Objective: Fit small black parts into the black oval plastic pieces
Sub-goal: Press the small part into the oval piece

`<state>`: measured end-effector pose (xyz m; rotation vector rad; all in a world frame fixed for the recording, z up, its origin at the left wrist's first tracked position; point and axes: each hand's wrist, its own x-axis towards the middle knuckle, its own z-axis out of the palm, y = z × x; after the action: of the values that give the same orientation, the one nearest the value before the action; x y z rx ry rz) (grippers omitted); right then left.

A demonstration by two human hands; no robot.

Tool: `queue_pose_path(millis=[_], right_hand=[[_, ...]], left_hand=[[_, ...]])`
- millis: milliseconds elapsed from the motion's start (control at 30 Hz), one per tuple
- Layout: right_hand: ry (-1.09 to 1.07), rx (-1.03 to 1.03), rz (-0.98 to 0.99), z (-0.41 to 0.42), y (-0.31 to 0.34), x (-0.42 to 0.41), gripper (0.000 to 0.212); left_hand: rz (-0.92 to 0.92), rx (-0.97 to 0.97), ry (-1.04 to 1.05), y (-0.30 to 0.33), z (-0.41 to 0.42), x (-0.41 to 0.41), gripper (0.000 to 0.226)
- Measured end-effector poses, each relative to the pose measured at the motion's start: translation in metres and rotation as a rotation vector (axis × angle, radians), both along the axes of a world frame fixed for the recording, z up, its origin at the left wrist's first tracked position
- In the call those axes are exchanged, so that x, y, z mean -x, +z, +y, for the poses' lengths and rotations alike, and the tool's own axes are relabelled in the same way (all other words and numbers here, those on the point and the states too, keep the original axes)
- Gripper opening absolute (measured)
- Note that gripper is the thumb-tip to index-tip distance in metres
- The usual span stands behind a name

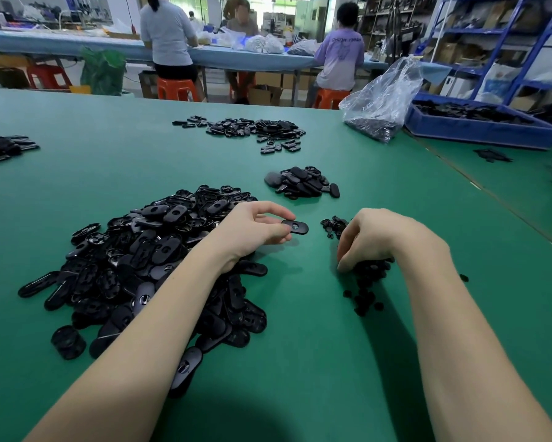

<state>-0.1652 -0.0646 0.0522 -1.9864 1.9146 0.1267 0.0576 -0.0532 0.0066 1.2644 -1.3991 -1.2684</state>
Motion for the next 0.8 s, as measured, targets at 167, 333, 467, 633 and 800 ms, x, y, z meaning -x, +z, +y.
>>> queue_pose_path(millis=[167,333,467,633,800], right_hand=[[-0.022,0.047,-0.014,0.0,-0.003,-0.002,0.02],[0.054,0.101,-0.12,-0.002,-0.002,-0.001,0.006],[0.154,0.043,-0.489,0.001,-0.001,-0.006,0.012],[0.1,0.071,-0.766,0.0,-0.009,-0.015,0.014],[0.047,0.088,-0.805,-0.002,-0.013,-0.019,0.016]], left_hand=[[0.014,0.007,0.007,0.001,0.001,-0.001,0.016],[0.002,0.02,0.005,0.0,0.001,0.0,0.019],[-0.06,0.061,0.018,0.001,0.002,0.002,0.024],[-0.088,0.081,0.011,0.003,0.005,0.004,0.026],[-0.115,0.104,0.008,0.003,0.005,0.004,0.025]])
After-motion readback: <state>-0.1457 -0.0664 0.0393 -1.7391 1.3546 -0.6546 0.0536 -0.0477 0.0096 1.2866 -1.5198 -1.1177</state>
